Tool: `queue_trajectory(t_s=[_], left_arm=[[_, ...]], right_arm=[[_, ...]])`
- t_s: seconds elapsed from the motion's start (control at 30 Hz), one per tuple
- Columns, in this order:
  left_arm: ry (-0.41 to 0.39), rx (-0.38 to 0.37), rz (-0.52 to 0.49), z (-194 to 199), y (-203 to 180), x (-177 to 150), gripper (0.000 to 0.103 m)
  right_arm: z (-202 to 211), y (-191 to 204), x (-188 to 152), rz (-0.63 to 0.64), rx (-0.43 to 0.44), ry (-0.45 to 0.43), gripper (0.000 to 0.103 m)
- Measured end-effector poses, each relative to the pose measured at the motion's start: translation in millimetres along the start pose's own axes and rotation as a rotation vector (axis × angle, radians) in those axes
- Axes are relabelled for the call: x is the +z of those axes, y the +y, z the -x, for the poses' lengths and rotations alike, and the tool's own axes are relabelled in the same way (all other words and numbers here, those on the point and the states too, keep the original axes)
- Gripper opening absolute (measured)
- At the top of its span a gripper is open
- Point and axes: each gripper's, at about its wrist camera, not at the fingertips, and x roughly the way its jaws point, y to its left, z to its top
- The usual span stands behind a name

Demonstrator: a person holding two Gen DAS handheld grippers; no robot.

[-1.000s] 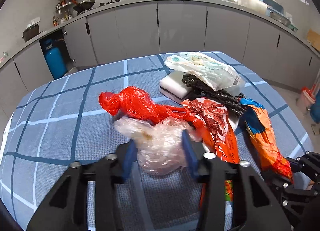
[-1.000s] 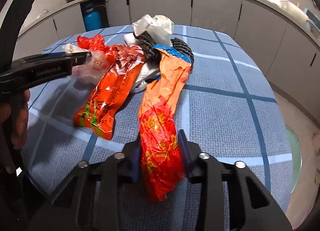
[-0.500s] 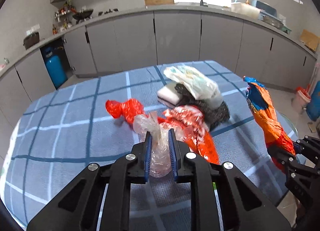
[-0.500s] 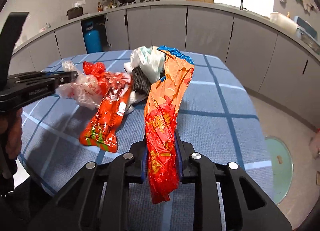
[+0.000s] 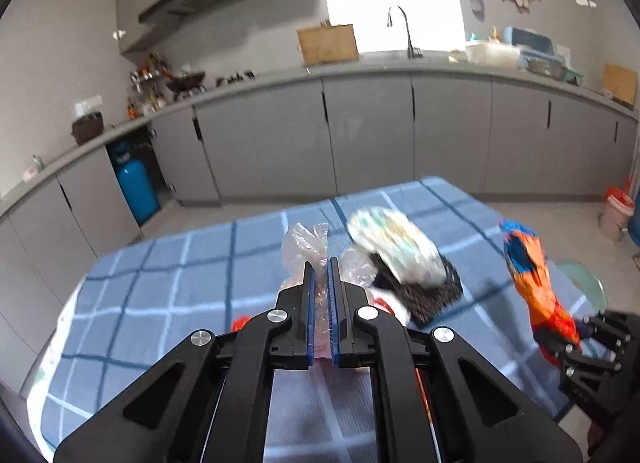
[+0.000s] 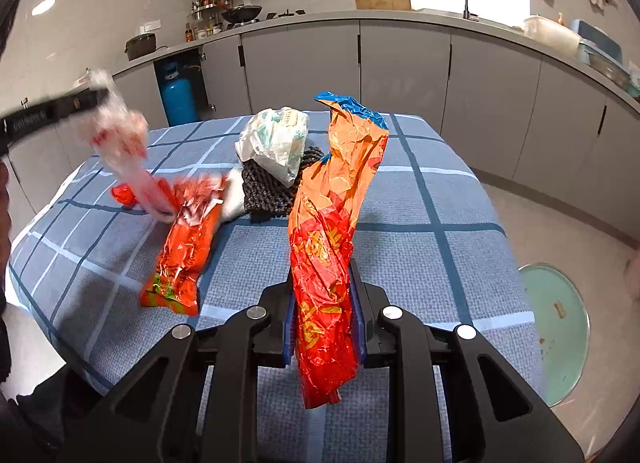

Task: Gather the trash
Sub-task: 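Carry the bag and wrapper over the basin and open both tools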

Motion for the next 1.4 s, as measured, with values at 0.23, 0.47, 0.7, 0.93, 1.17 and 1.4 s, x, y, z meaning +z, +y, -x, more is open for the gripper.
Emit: queue_trajectory(t_s=[0.23,0.47,0.7,0.93,1.17,1.4], left_arm=[[-0.036,-0.053,-0.028,-1,-23,21,0.007],[-0.085,-0.198,-0.081,-5,-87,46,0.007],[-0.097,-0.356,-0.16,-21,-170,64,0.007],[-0.071,-0.508,-0.215,-37,-254,63,0.007],[-0.037,-0.61,-0.254,-44,-316,52,0.007],[0.025,-0.652,-0.302,-65,-358,26,0.007]], right_arm=[[6,-15,2,-0.031,-0.021,-0.024,0.023],[25,-71,-1,-0.116,-0.113,-0.054,0.023],[38,-138,-19,-0.209,-0.232,-0.045,0.023],[43,-200,-44,-0.3,-0.321,-0.012,0.023],[34,-237,-67,-0.351,-0.355,0.033,0.024],[10,-258,-85,-0.38,-0.361,0.073,0.027]])
